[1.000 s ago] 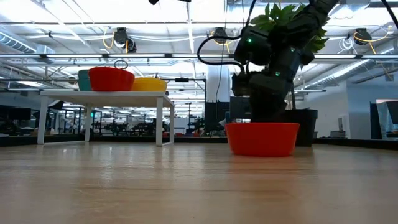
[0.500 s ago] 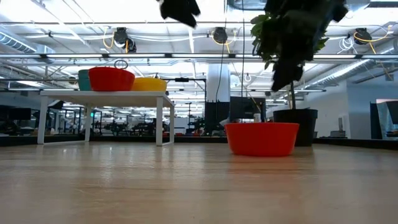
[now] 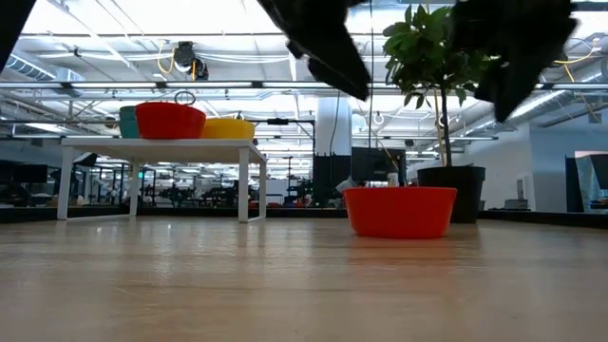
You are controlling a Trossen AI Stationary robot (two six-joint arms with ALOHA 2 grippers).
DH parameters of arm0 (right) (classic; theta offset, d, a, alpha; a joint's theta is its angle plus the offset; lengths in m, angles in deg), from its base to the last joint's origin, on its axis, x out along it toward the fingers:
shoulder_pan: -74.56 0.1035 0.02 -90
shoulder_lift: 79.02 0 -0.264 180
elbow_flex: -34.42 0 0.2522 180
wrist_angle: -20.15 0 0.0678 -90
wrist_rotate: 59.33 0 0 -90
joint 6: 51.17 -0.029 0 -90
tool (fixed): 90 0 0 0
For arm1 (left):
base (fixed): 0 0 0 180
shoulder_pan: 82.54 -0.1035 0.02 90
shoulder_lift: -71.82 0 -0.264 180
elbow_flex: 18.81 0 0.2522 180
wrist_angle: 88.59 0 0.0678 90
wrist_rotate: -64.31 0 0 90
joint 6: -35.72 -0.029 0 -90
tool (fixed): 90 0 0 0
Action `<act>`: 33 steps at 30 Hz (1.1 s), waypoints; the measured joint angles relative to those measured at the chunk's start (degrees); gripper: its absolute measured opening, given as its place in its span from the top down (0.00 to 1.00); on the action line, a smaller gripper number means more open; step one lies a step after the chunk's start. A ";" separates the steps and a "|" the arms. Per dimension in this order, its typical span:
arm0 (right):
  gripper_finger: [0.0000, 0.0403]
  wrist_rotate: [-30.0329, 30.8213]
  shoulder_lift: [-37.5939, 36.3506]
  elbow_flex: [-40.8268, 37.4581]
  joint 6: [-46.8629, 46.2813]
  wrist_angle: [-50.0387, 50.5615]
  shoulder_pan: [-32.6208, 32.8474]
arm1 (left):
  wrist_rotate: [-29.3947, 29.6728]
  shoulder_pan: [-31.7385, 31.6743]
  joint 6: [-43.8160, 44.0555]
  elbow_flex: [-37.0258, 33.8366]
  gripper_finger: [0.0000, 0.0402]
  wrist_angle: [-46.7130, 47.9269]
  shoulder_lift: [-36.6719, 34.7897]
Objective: Pick & Place Mini bowls
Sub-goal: Stack the red bowl on top of the red bowl on the shelf
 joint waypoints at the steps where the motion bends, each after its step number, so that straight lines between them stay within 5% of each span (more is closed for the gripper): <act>1: 0.55 -0.11 0.06 -0.01 -0.27 1.37 1.17 | -1.33 0.43 0.63 0.00 0.39 -1.68 1.15; 10: 0.55 0.07 0.04 -0.04 -3.59 3.17 8.79 | -6.86 3.70 0.81 0.02 0.39 -10.41 9.89; 19: 0.55 2.44 0.06 -0.11 -7.26 2.18 12.39 | 8.16 2.78 4.03 0.02 0.39 -11.73 14.77; 33: 0.55 3.57 0.04 -0.11 -7.31 2.15 16.35 | 6.88 2.75 11.41 0.02 0.42 -3.83 16.04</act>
